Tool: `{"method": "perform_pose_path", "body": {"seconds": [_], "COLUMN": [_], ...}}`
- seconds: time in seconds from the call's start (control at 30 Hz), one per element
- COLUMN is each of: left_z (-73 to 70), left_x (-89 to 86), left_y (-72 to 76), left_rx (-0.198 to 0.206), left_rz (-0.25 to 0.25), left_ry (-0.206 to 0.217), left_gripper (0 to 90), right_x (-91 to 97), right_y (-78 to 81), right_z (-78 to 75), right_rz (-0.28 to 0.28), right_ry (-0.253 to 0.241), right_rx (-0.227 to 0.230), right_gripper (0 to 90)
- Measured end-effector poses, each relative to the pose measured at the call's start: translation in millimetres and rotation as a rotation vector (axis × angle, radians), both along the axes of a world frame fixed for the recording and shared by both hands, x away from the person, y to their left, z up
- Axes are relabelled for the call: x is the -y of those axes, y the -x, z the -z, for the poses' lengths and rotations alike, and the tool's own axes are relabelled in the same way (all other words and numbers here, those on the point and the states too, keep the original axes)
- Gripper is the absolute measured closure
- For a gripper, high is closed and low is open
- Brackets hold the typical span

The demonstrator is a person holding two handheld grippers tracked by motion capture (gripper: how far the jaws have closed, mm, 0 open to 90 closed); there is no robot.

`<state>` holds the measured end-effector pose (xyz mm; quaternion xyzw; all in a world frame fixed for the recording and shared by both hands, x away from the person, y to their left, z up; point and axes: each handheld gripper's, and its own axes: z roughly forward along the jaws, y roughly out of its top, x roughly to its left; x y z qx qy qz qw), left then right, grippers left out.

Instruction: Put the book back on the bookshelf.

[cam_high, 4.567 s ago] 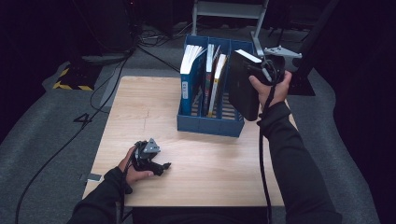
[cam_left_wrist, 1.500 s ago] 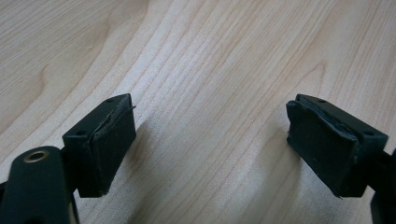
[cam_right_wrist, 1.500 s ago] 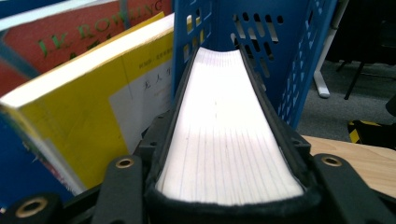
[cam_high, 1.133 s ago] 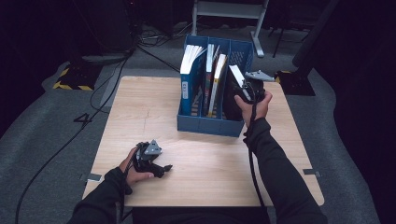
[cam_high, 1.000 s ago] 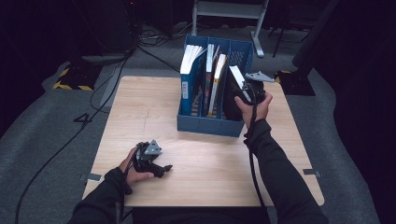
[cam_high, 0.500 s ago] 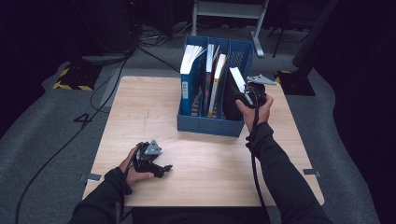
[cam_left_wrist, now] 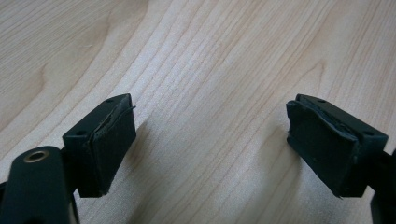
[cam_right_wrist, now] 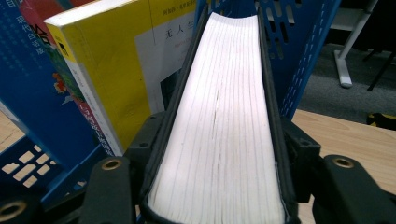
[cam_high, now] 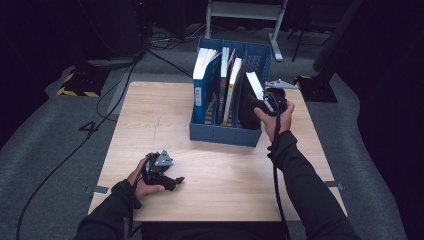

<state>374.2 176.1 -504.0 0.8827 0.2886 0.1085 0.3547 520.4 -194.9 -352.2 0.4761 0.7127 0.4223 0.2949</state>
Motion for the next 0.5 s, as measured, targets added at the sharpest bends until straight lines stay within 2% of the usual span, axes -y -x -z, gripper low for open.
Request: {"method": "perform_pose_path", "body": {"seconds": [0.33,0.43,0.5], "left_z": [0.0,0.0,0.0], "left_x": [0.0,0.0,0.0], "left_y": [0.0,0.1,0.0], "left_rx": [0.001,0.0,0.0], "left_rz": [0.0,0.0,0.0], "left_ry": [0.0,0.0,0.0], "left_gripper": [15.4,15.4,15.4], "right_x": [4.1,5.9,7.4], "right_y": [3.6,4.9,7.4], "right_z": [-2.2,-2.3,-2.3], "right_rz": [-0.05,-0.061,-0.077], "right_ry": [0.048,0.048,0.069], "right_rx": [-0.015,-0.019,-0.018], "right_gripper": [41.2,40.9,40.8]}}
